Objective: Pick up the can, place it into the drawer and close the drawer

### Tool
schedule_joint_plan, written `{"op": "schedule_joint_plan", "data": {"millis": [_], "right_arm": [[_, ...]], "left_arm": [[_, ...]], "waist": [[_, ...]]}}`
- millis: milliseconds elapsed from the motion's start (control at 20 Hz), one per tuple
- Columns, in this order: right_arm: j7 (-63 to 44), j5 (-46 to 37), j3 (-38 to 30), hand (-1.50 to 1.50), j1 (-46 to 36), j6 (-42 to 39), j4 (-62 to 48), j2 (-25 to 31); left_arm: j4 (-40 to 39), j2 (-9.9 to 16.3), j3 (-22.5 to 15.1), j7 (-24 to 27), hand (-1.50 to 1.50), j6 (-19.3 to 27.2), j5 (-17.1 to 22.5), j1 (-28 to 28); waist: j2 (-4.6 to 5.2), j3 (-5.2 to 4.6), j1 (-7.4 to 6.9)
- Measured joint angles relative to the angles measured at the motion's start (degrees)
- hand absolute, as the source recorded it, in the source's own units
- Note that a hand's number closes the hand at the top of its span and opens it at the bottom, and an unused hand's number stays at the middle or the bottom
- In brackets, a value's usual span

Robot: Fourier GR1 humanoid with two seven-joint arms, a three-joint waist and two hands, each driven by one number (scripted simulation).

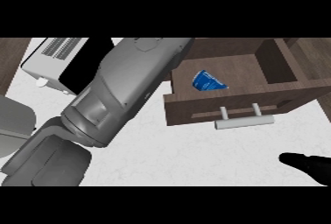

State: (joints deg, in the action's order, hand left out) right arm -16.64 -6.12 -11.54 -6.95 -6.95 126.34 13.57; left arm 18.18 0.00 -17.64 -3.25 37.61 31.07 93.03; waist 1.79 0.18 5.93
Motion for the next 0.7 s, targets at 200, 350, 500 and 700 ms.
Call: {"op": "schedule_joint_plan", "data": {"millis": [200, 350, 500, 700], "right_arm": [[2.11, -5.87, 2.30, -1.50, -2.67, -0.58, -2.93, 2.52], [3.54, -11.96, 4.90, -1.50, -4.35, -0.28, -5.71, 4.08], [5.23, -18.53, 8.41, -1.50, -6.02, 1.00, -9.35, 4.55], [7.38, -25.87, 12.27, -1.50, -9.58, 3.06, -16.40, 4.73]], "left_arm": [[-0.11, 0.00, 0.65, 1.03, -1.50, 0.59, 2.03, 0.64], [-0.05, 0.00, 0.83, 2.24, -1.50, 0.01, 2.97, 0.02], [-0.47, 0.01, 1.09, 2.39, -1.50, 0.12, 3.50, 1.01], [-1.21, 0.00, 0.69, 3.77, -1.50, -0.19, 3.38, 0.70]], "waist": [[0.13, -0.01, -0.37], [-0.02, -0.05, -1.47], [-0.16, -0.07, -2.42], [-0.28, -0.07, -3.46]]}}
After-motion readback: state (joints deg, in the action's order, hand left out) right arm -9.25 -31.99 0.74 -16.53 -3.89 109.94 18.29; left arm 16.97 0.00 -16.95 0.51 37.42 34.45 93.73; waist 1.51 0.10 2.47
